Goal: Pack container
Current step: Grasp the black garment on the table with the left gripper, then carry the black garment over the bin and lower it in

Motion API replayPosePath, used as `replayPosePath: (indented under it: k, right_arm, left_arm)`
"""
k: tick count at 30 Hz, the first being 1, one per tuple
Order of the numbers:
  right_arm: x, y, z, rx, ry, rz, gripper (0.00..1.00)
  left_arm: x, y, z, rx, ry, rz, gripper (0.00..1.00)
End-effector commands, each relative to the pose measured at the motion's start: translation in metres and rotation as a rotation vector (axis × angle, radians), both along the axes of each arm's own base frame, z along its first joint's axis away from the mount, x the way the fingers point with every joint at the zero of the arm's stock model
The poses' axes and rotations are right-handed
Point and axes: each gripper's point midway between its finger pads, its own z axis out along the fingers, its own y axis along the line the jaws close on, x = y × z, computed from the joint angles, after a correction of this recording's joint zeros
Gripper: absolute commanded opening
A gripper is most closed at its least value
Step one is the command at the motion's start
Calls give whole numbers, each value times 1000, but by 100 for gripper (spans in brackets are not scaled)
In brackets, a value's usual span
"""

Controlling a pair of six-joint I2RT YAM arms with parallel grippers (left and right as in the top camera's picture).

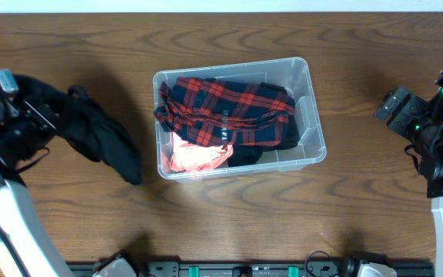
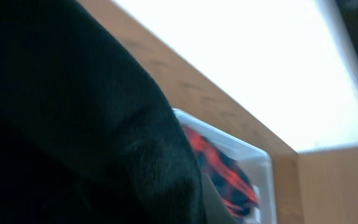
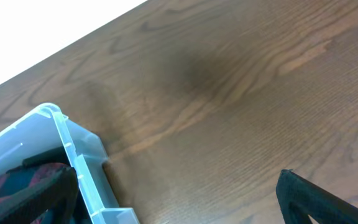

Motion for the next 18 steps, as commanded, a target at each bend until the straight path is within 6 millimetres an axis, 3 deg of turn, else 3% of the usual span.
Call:
replayPosePath:
  k: [1, 3, 4, 7, 11, 18]
  right_arm:
    - [0, -1, 1, -5, -1, 3, 99]
    - [0, -1, 1, -5, -1, 3, 99]
    - [0, -1, 1, -5, -1, 3, 99]
    - [0, -1, 1, -5, 0, 3, 99]
    - [0, -1, 1, -5, 0, 3, 99]
    - [0, -1, 1, -5, 0, 3, 99]
  left_arm:
    - [-22, -55, 61, 12, -191, -160, 6]
    - [-35, -79, 87, 48, -264, -221, 6]
    - [-45, -101, 110, 76, -335, -286, 6]
    - [-55, -133, 134, 98, -429, -398, 6]
    - [-48, -163, 143, 79, -471, -492, 6]
    - [-6, -231, 140, 8, -489, -625, 6]
